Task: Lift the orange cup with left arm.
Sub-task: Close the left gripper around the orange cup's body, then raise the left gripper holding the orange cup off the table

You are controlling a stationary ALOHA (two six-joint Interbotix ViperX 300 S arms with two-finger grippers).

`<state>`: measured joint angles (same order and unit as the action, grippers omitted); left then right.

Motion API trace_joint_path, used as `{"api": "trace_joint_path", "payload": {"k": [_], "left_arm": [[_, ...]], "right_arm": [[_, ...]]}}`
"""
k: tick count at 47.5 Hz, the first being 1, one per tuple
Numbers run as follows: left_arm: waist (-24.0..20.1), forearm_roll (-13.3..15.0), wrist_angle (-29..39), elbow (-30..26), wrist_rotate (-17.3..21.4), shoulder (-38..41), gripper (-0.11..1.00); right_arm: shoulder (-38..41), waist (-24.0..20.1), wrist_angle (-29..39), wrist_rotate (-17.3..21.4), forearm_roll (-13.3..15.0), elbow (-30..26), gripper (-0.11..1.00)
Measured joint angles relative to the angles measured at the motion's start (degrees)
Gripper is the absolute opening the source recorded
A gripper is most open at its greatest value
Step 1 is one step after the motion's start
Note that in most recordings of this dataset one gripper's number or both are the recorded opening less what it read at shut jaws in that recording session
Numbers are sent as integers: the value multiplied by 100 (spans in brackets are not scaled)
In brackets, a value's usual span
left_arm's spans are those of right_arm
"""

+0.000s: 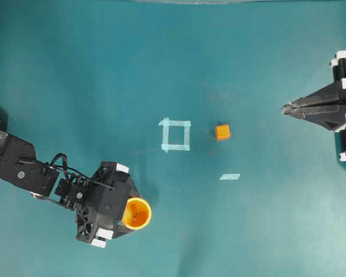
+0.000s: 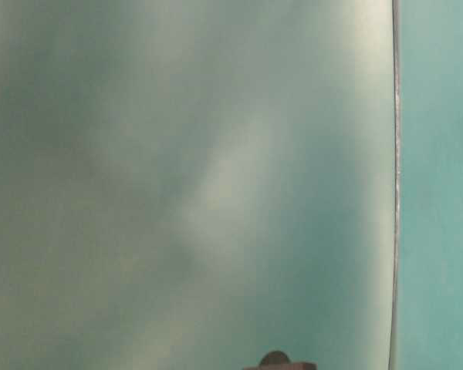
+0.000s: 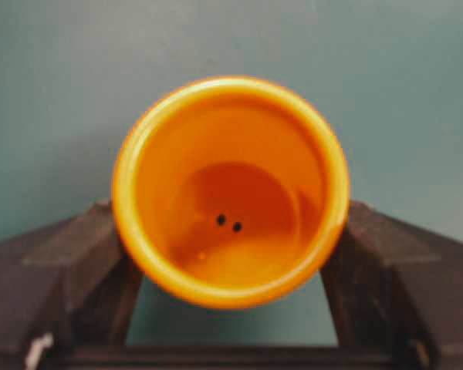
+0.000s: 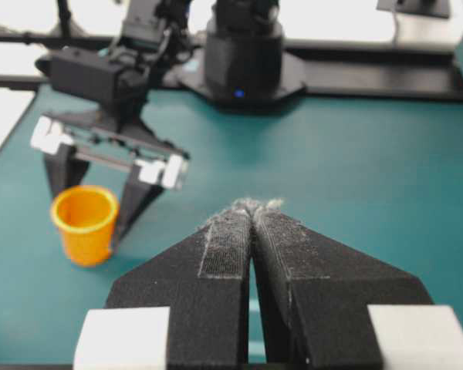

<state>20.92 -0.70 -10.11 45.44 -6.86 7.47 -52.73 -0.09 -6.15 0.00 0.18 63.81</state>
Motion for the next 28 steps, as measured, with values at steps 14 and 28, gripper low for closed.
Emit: {"api": "trace_joint_path", "payload": {"k": [14, 28], "left_arm": [[-18, 0, 0, -176, 483, 0, 66], [-18, 0, -79, -220, 765, -316, 66]], "right_arm": [[53, 0, 18, 0, 0, 0, 0], [79, 0, 18, -9, 0, 0, 0]]}}
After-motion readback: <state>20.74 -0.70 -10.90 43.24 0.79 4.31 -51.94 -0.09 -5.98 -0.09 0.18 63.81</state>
